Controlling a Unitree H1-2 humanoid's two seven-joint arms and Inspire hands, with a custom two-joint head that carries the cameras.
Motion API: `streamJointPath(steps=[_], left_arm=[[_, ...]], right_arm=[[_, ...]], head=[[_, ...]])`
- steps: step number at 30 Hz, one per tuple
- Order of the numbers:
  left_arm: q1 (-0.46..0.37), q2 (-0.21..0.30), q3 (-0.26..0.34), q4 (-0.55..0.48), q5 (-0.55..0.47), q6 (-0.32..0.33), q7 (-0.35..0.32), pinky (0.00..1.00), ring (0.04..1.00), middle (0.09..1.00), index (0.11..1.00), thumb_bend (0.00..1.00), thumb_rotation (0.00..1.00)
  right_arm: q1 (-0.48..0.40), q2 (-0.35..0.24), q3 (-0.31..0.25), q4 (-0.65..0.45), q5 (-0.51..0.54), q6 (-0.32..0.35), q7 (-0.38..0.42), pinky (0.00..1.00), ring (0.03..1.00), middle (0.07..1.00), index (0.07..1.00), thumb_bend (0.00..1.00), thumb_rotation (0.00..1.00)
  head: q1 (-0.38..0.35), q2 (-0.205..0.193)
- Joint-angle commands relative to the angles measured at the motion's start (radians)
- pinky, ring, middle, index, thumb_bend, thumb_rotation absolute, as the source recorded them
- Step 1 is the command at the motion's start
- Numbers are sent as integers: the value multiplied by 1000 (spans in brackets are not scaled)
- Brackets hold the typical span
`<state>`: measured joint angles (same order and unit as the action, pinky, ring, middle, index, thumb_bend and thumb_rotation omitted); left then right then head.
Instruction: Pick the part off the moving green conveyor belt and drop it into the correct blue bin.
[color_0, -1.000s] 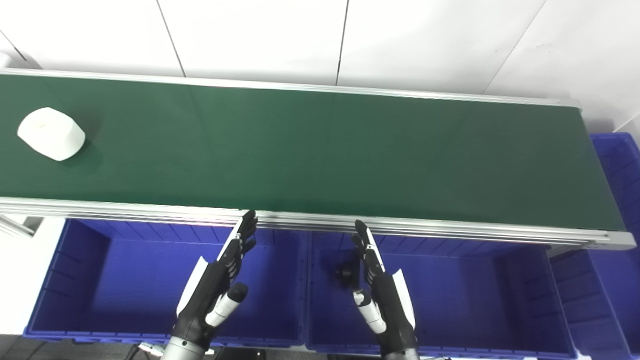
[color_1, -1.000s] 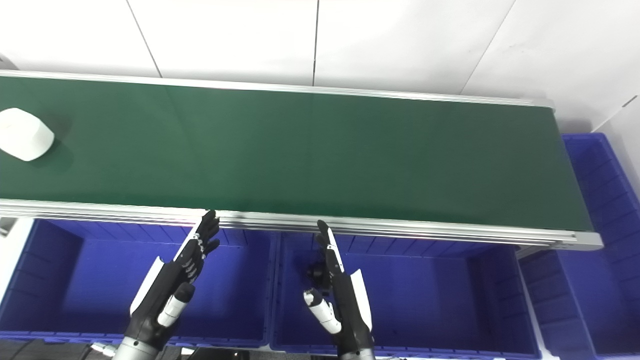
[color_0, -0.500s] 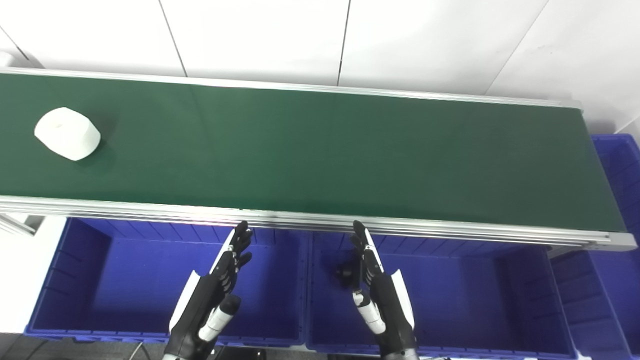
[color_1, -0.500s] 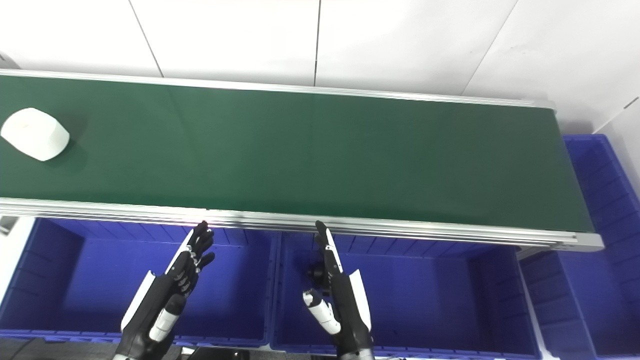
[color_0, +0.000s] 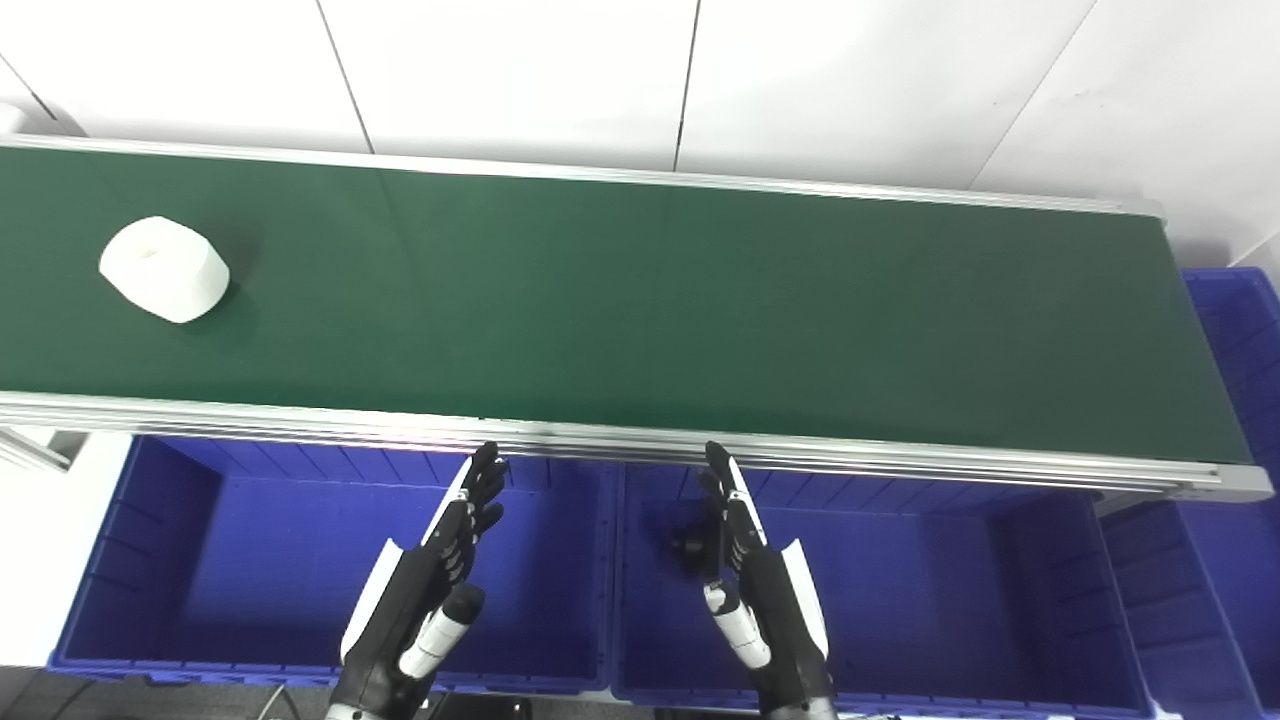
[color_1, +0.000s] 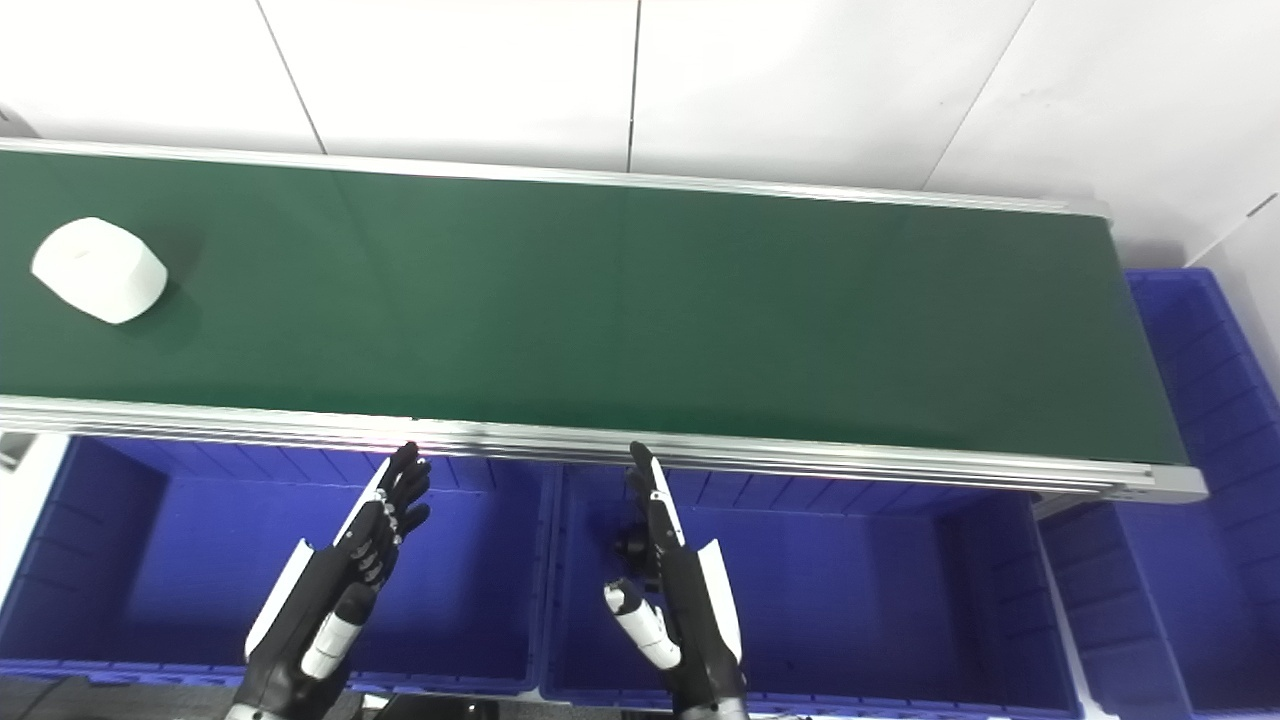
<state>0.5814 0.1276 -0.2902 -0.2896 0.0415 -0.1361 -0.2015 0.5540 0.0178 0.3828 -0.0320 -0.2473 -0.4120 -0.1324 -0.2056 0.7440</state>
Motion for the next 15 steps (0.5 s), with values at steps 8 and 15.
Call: streamJointPath(steps=[8,15], left_arm=[[-11,-12,-26,34,15,-56,2,992,999,992,983,961,933],[-24,-10,-42,77,1,-93,-5,994,1000,1000,1000,923,914]], right_arm=[[5,8,14,10,15,-55,1,965,967,1000,1000,875,974],[-1,-3,12,31,22,-56,-2,966,965,1000,1000,896,981]], head=[[74,-73],[85,-132]])
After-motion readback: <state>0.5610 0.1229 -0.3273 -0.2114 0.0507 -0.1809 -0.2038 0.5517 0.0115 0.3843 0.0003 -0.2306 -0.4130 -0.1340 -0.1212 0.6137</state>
